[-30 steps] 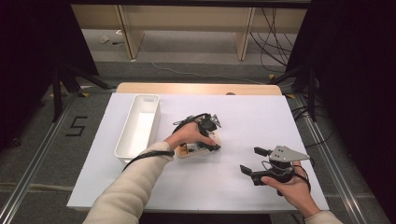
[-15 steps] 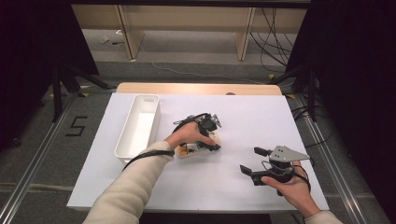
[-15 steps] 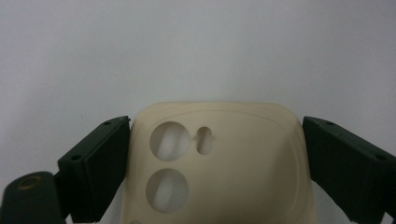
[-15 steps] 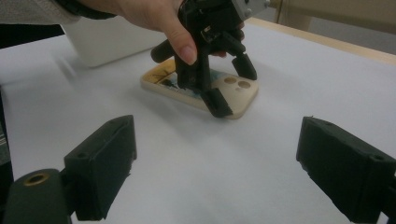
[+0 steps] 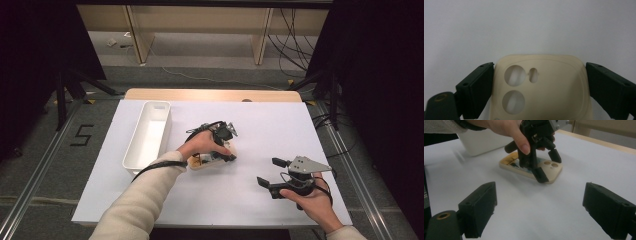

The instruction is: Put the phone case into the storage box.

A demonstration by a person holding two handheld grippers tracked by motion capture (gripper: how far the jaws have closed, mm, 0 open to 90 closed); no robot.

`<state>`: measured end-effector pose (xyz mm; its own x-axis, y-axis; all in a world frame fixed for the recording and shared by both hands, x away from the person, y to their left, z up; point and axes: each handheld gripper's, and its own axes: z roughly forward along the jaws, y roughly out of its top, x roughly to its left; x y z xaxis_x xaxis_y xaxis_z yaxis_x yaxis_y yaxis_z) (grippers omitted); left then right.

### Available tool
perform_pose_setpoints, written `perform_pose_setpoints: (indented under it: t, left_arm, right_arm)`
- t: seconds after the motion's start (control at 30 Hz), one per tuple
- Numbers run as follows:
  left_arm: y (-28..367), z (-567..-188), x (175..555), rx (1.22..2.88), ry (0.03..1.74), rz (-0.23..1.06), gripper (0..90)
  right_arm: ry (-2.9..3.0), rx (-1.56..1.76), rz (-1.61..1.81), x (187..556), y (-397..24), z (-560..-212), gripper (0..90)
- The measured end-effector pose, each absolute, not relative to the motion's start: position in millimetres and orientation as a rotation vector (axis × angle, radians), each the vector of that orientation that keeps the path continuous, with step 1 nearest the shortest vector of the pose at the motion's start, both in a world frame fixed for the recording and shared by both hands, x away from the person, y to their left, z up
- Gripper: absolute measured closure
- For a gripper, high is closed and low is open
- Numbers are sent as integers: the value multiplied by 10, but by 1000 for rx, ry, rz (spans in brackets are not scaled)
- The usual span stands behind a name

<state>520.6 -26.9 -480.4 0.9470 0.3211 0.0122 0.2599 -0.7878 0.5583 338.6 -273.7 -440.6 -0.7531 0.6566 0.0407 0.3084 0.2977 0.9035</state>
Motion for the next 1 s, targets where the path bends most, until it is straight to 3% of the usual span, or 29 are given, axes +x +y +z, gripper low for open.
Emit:
perform_pose_setpoints:
  t: [1.0]
  left_arm:
    - [-200,-4430,5139,2293,502,271,108]
  right_arm:
    - [2226,875,1440,3386,-2737,-4404,130]
